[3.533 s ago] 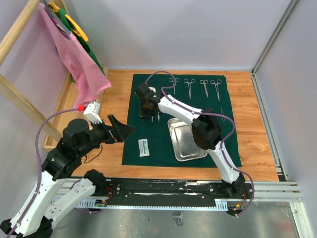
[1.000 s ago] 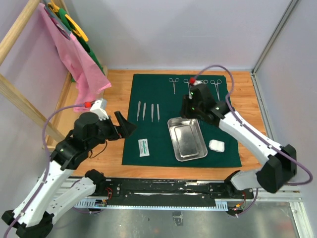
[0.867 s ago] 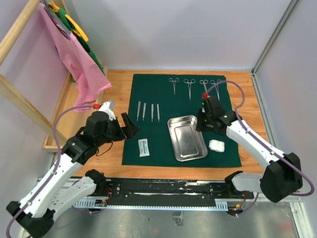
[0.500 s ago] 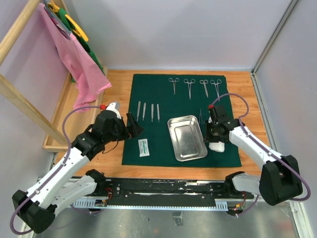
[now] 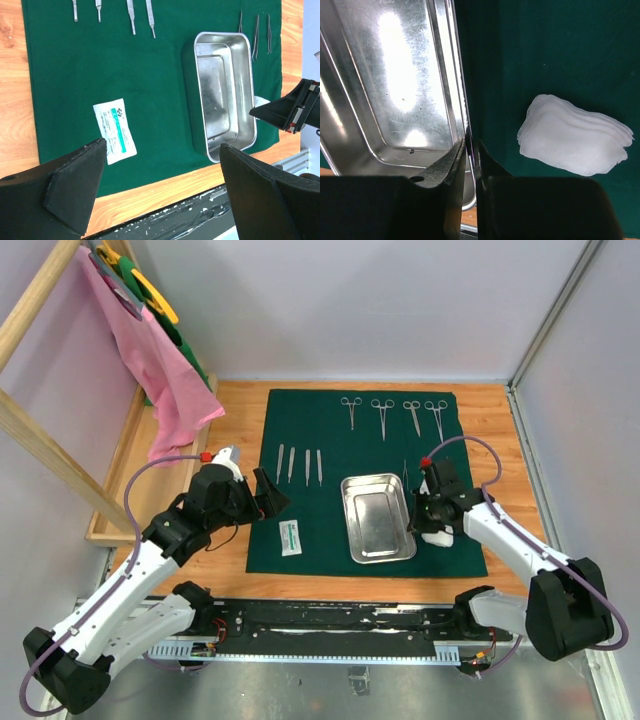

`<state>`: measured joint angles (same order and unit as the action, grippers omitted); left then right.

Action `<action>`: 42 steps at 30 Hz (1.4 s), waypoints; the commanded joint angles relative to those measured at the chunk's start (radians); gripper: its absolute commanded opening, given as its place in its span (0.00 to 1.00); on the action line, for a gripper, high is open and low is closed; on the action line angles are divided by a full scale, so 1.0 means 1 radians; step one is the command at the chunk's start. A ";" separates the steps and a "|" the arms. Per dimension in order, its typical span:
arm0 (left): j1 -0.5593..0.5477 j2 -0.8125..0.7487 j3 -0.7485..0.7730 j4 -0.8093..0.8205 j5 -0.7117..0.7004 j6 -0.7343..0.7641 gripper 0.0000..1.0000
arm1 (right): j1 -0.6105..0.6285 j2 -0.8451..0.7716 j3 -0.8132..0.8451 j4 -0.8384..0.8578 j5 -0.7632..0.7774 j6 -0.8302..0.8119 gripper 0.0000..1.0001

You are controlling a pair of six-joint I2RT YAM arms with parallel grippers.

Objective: Open and lay out the surgical kit
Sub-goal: Move the container from the surgical kit.

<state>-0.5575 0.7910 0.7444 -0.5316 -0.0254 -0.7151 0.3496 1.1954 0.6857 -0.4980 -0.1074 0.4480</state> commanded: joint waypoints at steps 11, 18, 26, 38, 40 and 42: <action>0.008 -0.033 -0.018 0.031 0.011 0.003 0.99 | 0.086 0.021 0.007 -0.008 0.008 0.076 0.12; 0.008 -0.045 -0.022 0.024 0.010 0.003 0.99 | 0.119 0.029 0.010 -0.002 0.012 0.097 0.12; 0.008 -0.044 -0.028 0.026 0.004 0.002 0.99 | 0.126 0.040 0.037 -0.017 0.038 0.069 0.27; 0.008 -0.057 -0.010 0.005 -0.017 0.008 0.99 | 0.116 -0.043 0.138 -0.117 0.124 0.009 0.39; 0.008 -0.055 -0.011 0.010 -0.018 0.010 0.99 | 0.089 -0.051 0.136 -0.134 0.149 -0.004 0.35; 0.008 -0.052 -0.010 0.011 -0.016 0.012 0.99 | 0.038 -0.058 0.121 -0.136 0.144 -0.014 0.29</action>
<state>-0.5575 0.7414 0.7216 -0.5255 -0.0296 -0.7143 0.4538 1.1568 0.7967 -0.5732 -0.0219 0.4698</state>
